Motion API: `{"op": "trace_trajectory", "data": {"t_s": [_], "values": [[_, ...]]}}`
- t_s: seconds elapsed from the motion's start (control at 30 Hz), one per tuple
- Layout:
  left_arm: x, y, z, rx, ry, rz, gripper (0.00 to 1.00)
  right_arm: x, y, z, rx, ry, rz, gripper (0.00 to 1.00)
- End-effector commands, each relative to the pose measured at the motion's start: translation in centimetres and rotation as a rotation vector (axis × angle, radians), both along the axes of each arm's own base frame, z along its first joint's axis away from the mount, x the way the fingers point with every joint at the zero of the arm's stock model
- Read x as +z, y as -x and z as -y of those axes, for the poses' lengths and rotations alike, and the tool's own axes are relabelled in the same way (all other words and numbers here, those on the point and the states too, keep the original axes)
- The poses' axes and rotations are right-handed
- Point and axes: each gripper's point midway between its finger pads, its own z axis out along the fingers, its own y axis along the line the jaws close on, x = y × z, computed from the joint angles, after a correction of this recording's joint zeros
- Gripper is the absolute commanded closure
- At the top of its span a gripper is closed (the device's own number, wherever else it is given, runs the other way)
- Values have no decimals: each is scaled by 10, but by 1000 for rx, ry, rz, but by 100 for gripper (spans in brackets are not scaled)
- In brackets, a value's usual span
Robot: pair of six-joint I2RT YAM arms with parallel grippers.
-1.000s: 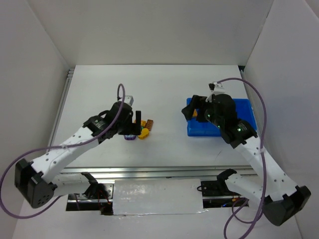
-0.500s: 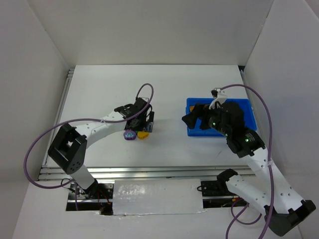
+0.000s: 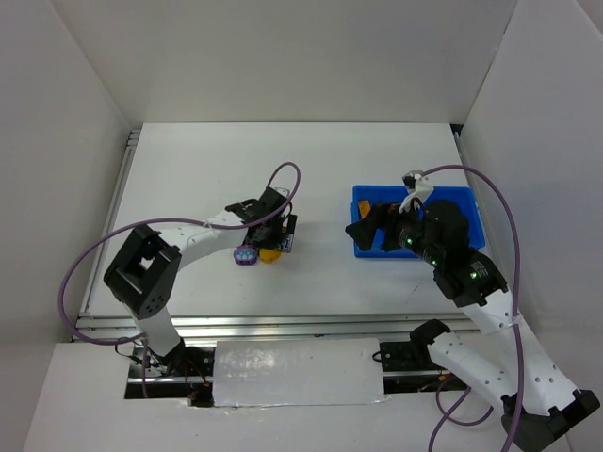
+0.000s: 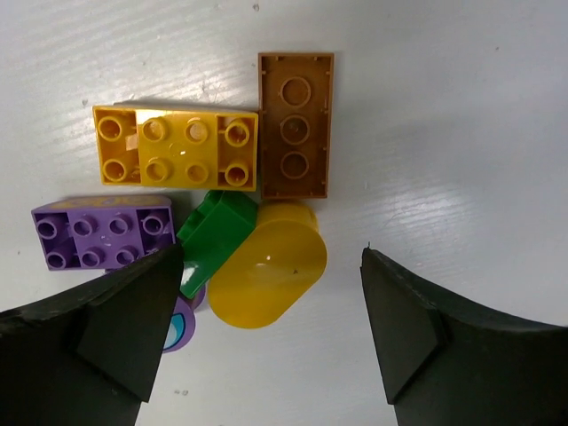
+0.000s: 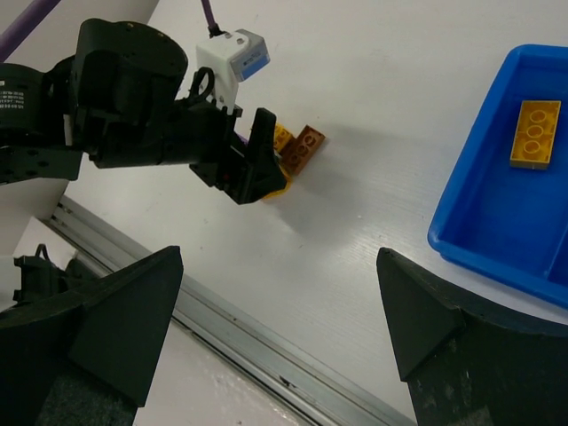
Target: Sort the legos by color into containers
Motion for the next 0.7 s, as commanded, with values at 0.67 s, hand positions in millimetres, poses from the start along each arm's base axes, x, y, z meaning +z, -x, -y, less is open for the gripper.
{"op": "trace_trajectory", "data": {"t_s": [0.67], "values": [[4,-4,-22,68,-125,65,2,-2,3,-5,46,1,19,3]]}}
